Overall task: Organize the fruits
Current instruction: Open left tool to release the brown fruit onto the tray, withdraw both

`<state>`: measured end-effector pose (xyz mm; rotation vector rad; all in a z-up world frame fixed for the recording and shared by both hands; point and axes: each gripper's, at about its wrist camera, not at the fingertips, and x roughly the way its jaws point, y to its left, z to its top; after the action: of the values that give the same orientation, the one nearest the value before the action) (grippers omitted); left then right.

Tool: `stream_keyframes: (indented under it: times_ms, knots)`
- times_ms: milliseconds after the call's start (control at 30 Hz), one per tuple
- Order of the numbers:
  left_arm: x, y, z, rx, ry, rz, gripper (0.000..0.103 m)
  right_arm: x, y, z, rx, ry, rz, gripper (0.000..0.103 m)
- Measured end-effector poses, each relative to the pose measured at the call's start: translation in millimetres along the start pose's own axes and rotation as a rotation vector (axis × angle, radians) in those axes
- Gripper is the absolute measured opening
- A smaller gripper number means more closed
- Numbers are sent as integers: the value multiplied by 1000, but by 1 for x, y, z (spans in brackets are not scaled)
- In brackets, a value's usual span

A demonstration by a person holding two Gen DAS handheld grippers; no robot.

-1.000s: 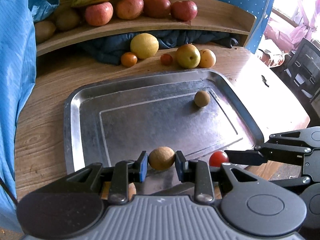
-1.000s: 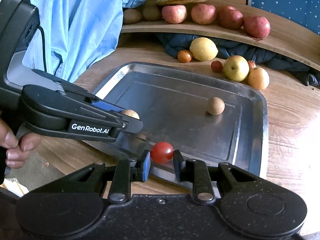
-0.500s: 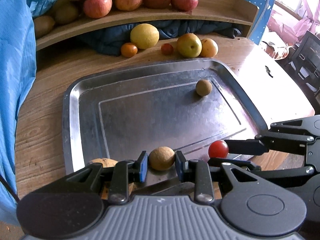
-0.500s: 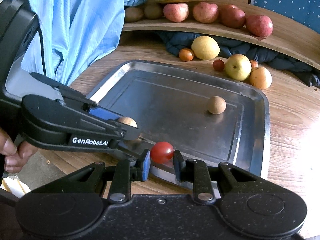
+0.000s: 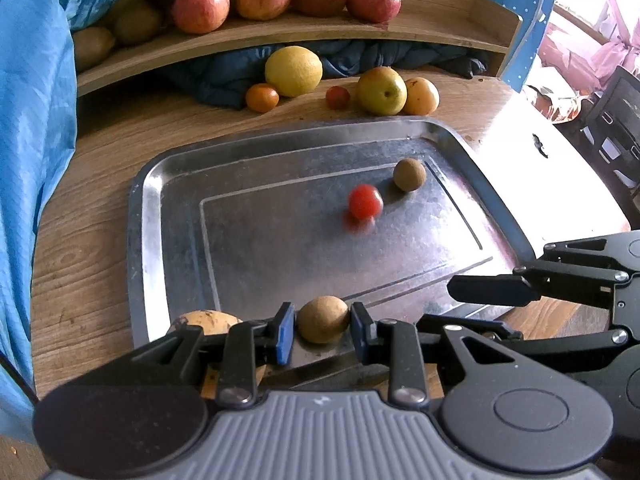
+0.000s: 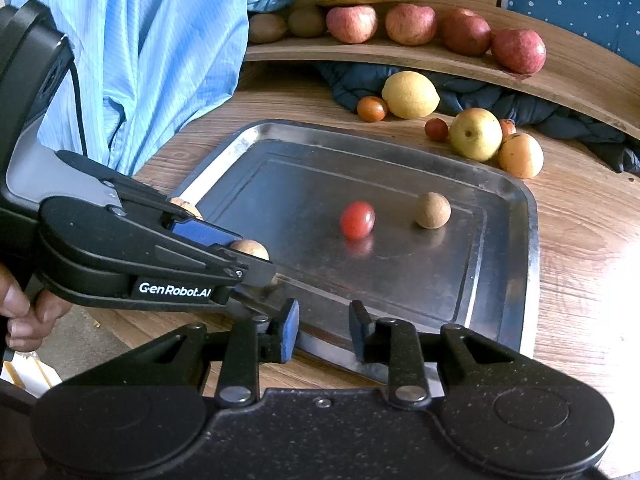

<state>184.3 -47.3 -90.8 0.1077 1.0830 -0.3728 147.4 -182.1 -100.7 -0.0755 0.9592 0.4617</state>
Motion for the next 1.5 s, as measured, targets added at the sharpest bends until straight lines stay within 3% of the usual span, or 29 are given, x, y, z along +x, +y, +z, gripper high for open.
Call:
stream_keyframes:
  times_ms: [333,567,767,1000,1500]
  knots:
    - [-17,-1,0,-7,-40,3,60,-15,-9,-4,36,-29,-27,48]
    - [-38,1,-5,-15,-85,4,86,-29,-12,-9,59,-51,-42,72]
    - [-53,8,-11,-33,-93,11,98,-36,-10,-10,57,-67,-33,86]
    - [-63,19,-23,-50,-66,65,103,-39,-4,-11,44,-57,-31,97]
    - [-62,45,-20,-92,-26,173,103,-29,-3,1,16,-23,-50,102]
